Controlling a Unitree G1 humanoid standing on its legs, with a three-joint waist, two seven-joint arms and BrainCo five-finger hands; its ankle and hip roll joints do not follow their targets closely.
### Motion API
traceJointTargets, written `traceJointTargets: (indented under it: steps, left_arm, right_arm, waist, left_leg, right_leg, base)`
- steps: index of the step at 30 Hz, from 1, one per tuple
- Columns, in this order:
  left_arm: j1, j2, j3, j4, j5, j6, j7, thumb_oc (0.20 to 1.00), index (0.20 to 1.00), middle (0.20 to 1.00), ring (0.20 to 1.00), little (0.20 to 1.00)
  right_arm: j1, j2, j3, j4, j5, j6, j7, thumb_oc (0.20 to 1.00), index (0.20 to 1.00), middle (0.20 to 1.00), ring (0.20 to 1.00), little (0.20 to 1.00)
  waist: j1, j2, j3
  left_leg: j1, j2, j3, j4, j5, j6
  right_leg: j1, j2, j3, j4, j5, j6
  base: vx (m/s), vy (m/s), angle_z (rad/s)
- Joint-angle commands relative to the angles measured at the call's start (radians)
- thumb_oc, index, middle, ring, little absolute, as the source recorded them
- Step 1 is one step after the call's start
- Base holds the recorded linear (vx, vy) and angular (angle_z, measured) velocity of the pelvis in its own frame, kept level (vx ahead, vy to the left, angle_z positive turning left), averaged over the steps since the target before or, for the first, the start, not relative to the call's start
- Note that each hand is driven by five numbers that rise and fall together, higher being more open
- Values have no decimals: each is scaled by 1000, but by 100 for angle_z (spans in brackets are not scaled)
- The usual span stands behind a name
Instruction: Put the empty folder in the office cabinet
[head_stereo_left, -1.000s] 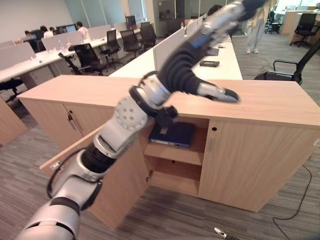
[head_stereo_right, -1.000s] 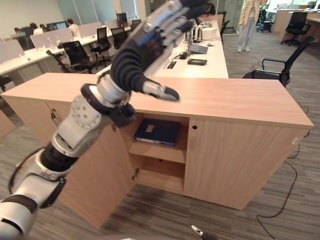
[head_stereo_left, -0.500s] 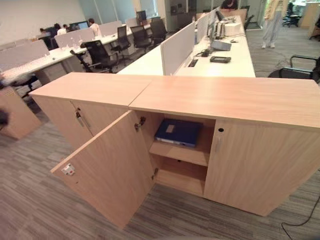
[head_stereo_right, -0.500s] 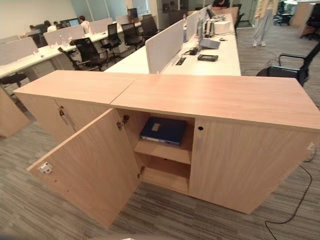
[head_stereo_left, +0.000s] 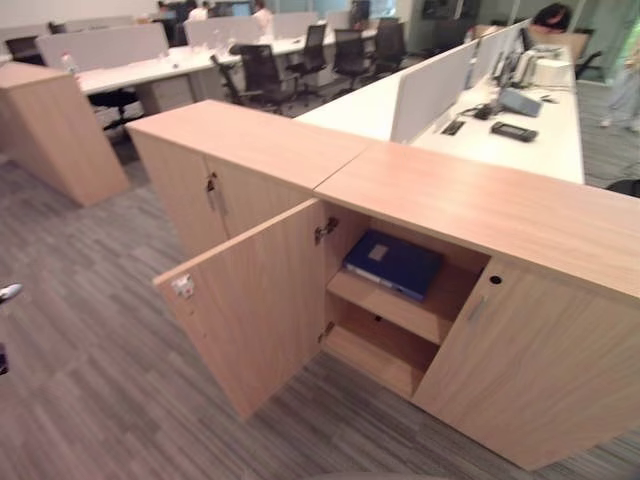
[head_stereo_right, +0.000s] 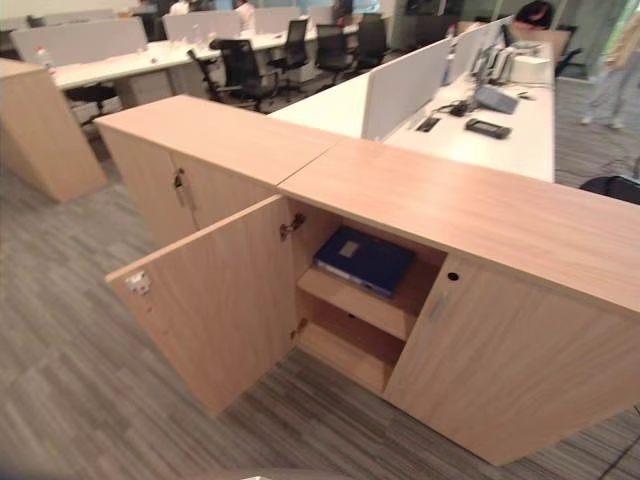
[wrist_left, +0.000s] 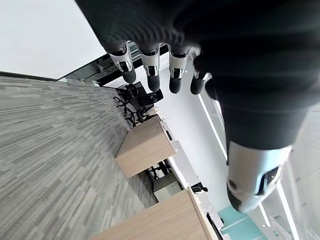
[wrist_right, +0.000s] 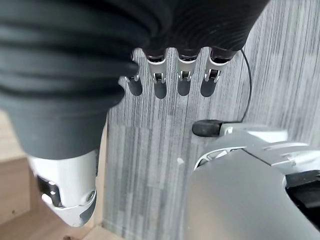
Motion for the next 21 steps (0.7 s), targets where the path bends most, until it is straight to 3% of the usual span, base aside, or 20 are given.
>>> traceJointTargets:
  steps: [1, 3, 5, 7, 9, 12, 13, 14, 16, 17, 18, 19, 20, 21]
  left_arm:
    - [-61, 64, 51, -30, -19, -72, 34, 1000, 1000, 1000, 1000, 1000]
    - [-63, 64, 50, -28, -20, -73, 34, 1000, 1000, 1000, 1000, 1000]
    - [-41, 29, 41, -27, -29, -87, 39, 1000, 1000, 1000, 1000, 1000]
    - [-3, -51, 45, -74, -28, -94, 32, 1000, 1000, 1000, 1000, 1000]
    - [52, -95, 65, -111, -9, -91, 11, 1000, 1000, 1000, 1000, 1000]
    - [84, -111, 79, -124, 15, -86, 3, 1000, 1000, 1000, 1000, 1000]
    - [103, -122, 87, -124, 25, -76, -7, 1000, 1000, 1000, 1000, 1000]
    - [114, -118, 89, -130, 35, -67, -15, 1000, 1000, 1000, 1000, 1000]
    - [110, -117, 71, -136, 41, -61, -20, 1000, 1000, 1000, 1000, 1000]
    - [109, -117, 72, -136, 41, -60, -19, 1000, 1000, 1000, 1000, 1000]
    - [109, -126, 59, -147, 48, -58, -23, 1000, 1000, 1000, 1000, 1000]
    - [102, -133, 41, -151, 54, -54, -27, 1000, 1000, 1000, 1000, 1000]
    - [100, -132, 41, -150, 54, -55, -26, 1000, 1000, 1000, 1000, 1000]
    - [89, -132, 30, -143, 54, -55, -27, 1000, 1000, 1000, 1000, 1000]
  right_arm:
    - [-82, -28, -17, 6, -29, -6, -21, 1000, 1000, 1000, 1000, 1000]
    - [-82, -28, -18, 6, -29, -6, -21, 1000, 1000, 1000, 1000, 1000]
    - [-77, -30, -43, 5, -7, -5, -18, 1000, 1000, 1000, 1000, 1000]
    - [-65, -30, -82, 1, 12, -3, -12, 1000, 1000, 1000, 1000, 1000]
    - [-55, -26, -85, -9, -9, 3, 4, 1000, 1000, 1000, 1000, 1000]
    - [-55, -22, -88, -10, -23, 6, 9, 1000, 1000, 1000, 1000, 1000]
    - [-66, -28, -102, -19, -25, 4, 6, 1000, 1000, 1000, 1000, 1000]
    - [-68, -25, -110, -24, -16, 3, 2, 1000, 1000, 1000, 1000, 1000]
    - [-62, -16, -110, -30, -3, 3, 6, 1000, 1000, 1000, 1000, 1000]
    - [-62, -16, -110, -30, -3, 3, 6, 1000, 1000, 1000, 1000, 1000]
    - [-58, -14, -107, -31, 5, -1, 5, 1000, 1000, 1000, 1000, 1000]
    - [-51, -11, -94, -34, 17, -8, 2, 1000, 1000, 1000, 1000, 1000]
    - [-51, -11, -94, -34, 18, -8, 2, 1000, 1000, 1000, 1000, 1000]
    - [-46, -9, -86, -37, 23, -12, -3, 1000, 1000, 1000, 1000, 1000]
  waist:
    - [-3, -7, 75]
    - [-1, -7, 75]
    - [-2, 25, 51]
    - [-9, 46, 22]
    - [5, 46, -3]
    - [23, 47, -14]
    - [47, 56, -11]
    - [56, 61, -4]
    - [40, 59, 11]
    - [40, 59, 11]
    - [29, 58, 14]
    - [14, 49, 22]
    - [14, 49, 21]
    - [10, 42, 26]
  left_leg:
    - [-30, 108, 78, 71, -65, -48]
    - [-26, 109, 79, 62, -60, -48]
    - [8, 107, 14, -41, -50, -42]
    - [23, 54, 1, -40, -81, -21]
    - [53, -1, 28, -44, -114, 12]
    - [70, -33, 46, -61, -122, 35]
    - [78, -48, 80, -66, -126, 55]
    - [83, -47, 94, -67, -125, 64]
    - [100, -53, 82, -71, -124, 74]
    - [97, -54, 82, -72, -120, 74]
    - [102, -58, 77, -76, -115, 80]
    - [108, -69, 73, -77, -113, 89]
    - [104, -69, 73, -77, -109, 89]
    - [106, -75, 70, -74, -112, 89]
  right_leg:
    - [65, -79, -4, -7, -10, 100]
    - [64, -78, -2, -7, -9, 100]
    - [54, -106, 15, 5, 1, 125]
    - [46, -175, 22, 7, 30, 146]
    - [33, -236, 30, -1, 74, 176]
    - [17, -272, 29, 6, 98, 188]
    - [-6, -321, -17, 42, 126, 196]
    - [-5, -337, -57, 93, 128, 183]
    - [-5, -285, -12, 133, 85, 165]
    - [-8, -285, -12, 132, 89, 164]
    - [-18, -237, 14, 136, 62, 148]
    - [-40, -145, 39, 130, 24, 119]
    - [-42, -144, 38, 128, 28, 118]
    - [-37, -112, 49, 113, 11, 112]
  base:
    - [19, 154, 19]
    - [28, 150, 0]
    - [63, 418, 3]
    - [91, 567, 2]
    - [100, 484, -4]
    - [39, 259, -33]
    - [-16, 283, -59]
    - [-14, 323, -69]
    - [-6, 119, -47]
    - [-4, 70, -5]
    - [16, 60, 21]
    - [16, 58, 21]
    - [25, 12, 22]
    - [-5, -17, 20]
